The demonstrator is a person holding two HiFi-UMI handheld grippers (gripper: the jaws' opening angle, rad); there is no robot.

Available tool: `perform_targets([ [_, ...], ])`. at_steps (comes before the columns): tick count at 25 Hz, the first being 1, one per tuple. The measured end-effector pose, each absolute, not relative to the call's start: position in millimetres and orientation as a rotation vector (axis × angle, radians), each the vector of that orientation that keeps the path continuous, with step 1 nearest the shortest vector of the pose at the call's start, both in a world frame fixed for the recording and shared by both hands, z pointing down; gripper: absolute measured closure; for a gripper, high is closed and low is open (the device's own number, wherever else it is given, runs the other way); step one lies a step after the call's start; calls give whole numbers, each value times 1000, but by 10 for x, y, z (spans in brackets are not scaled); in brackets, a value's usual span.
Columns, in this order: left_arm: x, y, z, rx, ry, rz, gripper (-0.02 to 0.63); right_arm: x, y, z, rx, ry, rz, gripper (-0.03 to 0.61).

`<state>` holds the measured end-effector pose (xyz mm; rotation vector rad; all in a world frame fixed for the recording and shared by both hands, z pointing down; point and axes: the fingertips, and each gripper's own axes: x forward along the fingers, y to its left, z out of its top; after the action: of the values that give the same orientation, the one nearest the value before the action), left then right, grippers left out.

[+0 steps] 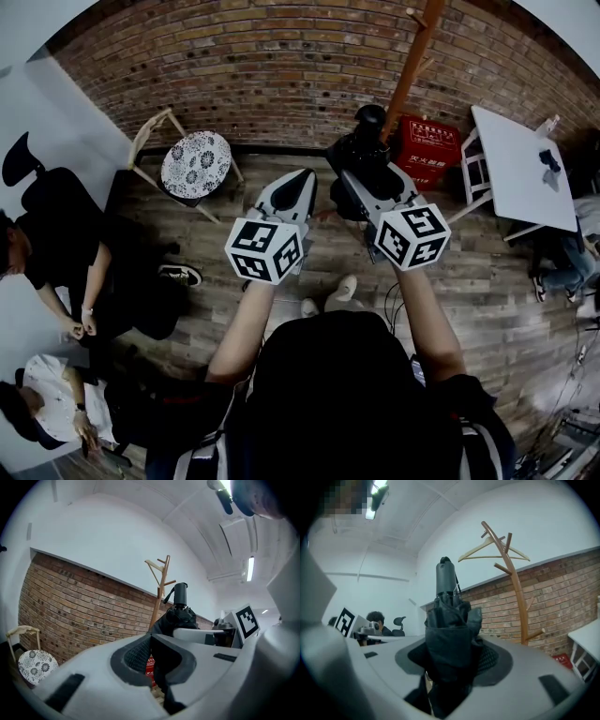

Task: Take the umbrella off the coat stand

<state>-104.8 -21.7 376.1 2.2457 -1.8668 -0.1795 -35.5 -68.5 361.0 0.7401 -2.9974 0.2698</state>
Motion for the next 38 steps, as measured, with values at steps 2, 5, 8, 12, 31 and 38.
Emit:
perform_targets([
  [2,-1025,-147,3789,2245,-1853,-181,597,-334,-615,3612,751,-2995,270,330],
  [5,-988,-75,3816,2255,-1839,-181,595,-297,-529,3608,761,-3001,268,331],
  [8,-923,-37,3797,2273,-1831,-183,596,-235,-470,3596,769,-3010,275,331],
  [12,-848,-45,3726,2296,-1822,-191,597,-160,-436,3569,781,-3011,266,330],
  [31,-445,-326,3708,2257,-1832,-219,597,311,-755,3619,775,-2977,296,331],
  [38,-358,-436,3731,2235,-1845,-239,597,409,-858,3627,749,-2979,294,331],
])
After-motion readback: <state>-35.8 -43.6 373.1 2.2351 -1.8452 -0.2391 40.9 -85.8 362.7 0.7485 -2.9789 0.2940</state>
